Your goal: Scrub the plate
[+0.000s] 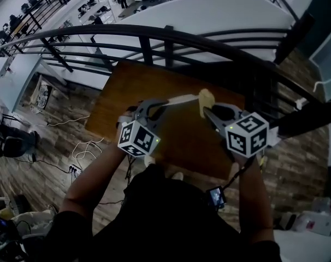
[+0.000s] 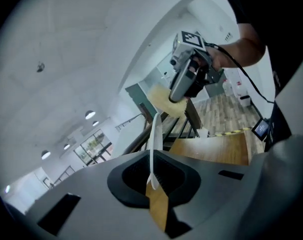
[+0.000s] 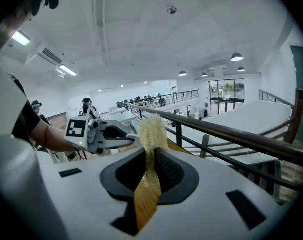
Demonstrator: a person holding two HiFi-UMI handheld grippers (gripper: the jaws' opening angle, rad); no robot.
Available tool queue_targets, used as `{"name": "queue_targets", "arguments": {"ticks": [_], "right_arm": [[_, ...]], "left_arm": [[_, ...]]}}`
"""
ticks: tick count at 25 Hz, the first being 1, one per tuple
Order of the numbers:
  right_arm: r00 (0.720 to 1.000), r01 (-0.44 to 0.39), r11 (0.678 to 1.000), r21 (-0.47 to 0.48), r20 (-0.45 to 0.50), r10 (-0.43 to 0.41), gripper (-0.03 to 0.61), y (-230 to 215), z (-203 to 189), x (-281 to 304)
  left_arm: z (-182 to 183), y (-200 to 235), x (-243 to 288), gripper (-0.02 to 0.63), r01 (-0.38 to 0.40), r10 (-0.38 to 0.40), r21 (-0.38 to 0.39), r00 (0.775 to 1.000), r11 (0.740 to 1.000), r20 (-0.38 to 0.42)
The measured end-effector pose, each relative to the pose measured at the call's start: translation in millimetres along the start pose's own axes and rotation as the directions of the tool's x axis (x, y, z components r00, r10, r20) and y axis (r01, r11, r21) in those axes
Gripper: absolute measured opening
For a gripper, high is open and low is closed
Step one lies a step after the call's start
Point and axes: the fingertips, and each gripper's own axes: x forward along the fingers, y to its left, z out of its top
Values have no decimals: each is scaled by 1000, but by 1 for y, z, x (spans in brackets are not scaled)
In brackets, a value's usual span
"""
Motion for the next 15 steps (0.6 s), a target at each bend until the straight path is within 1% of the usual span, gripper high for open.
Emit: {"name": "queue_targets", "arguments": {"ticks": [2, 3, 5, 6, 7, 8, 9, 11, 12, 13, 14, 15], "right_arm": [[999, -29, 1000, -5, 17, 29, 55, 10, 17, -2], [999, -42, 999, -10, 21, 42, 55, 15, 24, -2], [998, -62, 998, -28, 20, 63, 55, 24, 34, -2], [997, -71, 997, -39, 15, 72, 54, 28, 38, -2], [997, -81, 995, -49, 7, 82, 55, 31, 41, -2], [996, -93, 994, -58, -3, 93, 55, 34, 44, -1], [994, -107, 992, -66, -17, 106, 55, 37, 46, 1], [991, -129, 988, -88, -50, 125, 55, 46, 52, 8], [990, -133, 985, -106, -71, 126, 55, 50, 54, 12], [988, -133, 983, -128, -97, 121, 55, 53, 55, 15], [985, -132, 979, -152, -128, 113, 54, 55, 55, 19], [981, -135, 976, -171, -161, 107, 55, 57, 52, 23]], "left_arm": [[7, 10, 0, 20, -36, 36, 98, 999, 995, 1], [10, 14, 0, 18, -54, 55, 153, 998, 987, 0], [16, 19, 1, 19, -85, 90, 276, 996, 957, -3], [19, 21, 1, 20, -99, 106, 341, 994, 935, -2], [23, 22, 3, 18, -114, 124, 409, 992, 905, 3], [27, 22, 5, 18, -129, 140, 479, 990, 868, 14], [30, 21, 7, 18, -142, 151, 548, 988, 824, 29], [34, 17, 9, 18, -159, 153, 670, 986, 726, 68], [35, 15, 9, 18, -161, 146, 716, 986, 680, 84], [35, 12, 9, 18, -163, 137, 751, 986, 640, 97], [36, 10, 8, 18, -166, 129, 776, 986, 608, 110], [38, 7, 7, 18, -171, 121, 795, 985, 582, 123]]}}
